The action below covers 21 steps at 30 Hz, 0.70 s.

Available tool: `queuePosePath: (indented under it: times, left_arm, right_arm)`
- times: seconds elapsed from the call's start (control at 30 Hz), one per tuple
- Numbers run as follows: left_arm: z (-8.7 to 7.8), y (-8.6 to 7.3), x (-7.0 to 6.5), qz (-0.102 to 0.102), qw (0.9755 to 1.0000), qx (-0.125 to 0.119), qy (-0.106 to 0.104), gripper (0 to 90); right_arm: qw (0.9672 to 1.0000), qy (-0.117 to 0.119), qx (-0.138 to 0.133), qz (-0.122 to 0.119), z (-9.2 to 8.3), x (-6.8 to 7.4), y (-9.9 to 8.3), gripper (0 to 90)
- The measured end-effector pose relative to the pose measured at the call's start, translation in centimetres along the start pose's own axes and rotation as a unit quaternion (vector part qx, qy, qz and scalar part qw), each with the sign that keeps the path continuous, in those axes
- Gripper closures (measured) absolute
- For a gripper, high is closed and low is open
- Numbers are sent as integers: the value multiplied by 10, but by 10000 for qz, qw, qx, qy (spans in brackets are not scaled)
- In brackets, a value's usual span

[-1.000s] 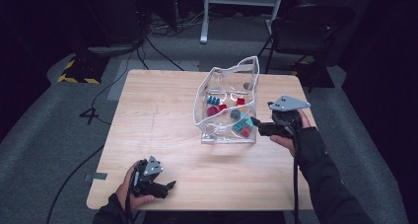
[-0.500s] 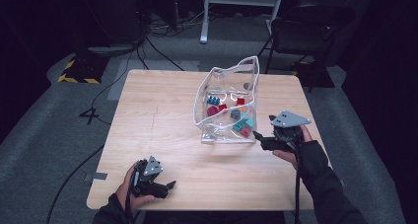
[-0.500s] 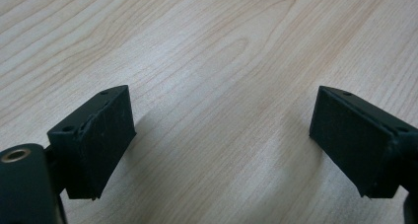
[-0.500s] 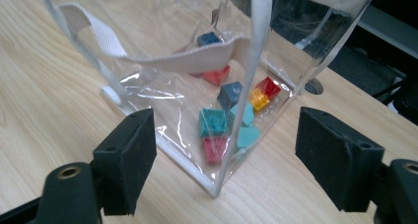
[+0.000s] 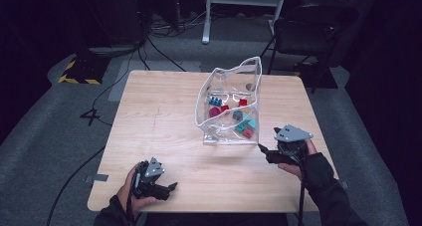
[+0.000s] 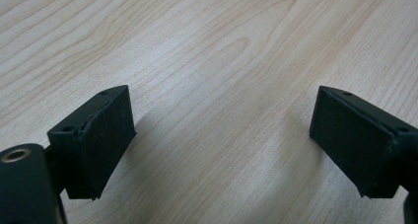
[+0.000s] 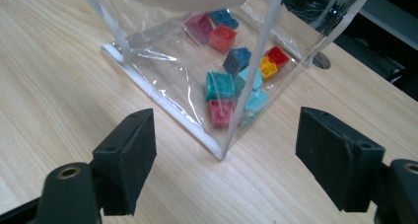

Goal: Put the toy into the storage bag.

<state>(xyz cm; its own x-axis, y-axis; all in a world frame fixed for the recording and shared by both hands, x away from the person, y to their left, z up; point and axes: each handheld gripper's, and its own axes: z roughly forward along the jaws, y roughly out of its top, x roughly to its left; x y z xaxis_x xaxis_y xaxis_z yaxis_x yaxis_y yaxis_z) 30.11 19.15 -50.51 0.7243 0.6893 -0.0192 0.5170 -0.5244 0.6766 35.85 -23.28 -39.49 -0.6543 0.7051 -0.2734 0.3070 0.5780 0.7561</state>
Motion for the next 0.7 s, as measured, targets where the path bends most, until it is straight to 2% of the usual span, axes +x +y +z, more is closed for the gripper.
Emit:
queuePosePath:
  times: [0.27,0.37,0.7]
  left_arm:
    - [0,0,0,-5,10000,-4,1,101]
    - [0,0,0,6,10000,-1,5,101]
    - [0,0,0,0,10000,0,0,101]
  right_arm:
    - [9999,116,121,-14,3,5,-17,244]
    - [9998,84,195,-30,4,7,-23,236]
    - [9988,188,437,75,10,10,-50,233]
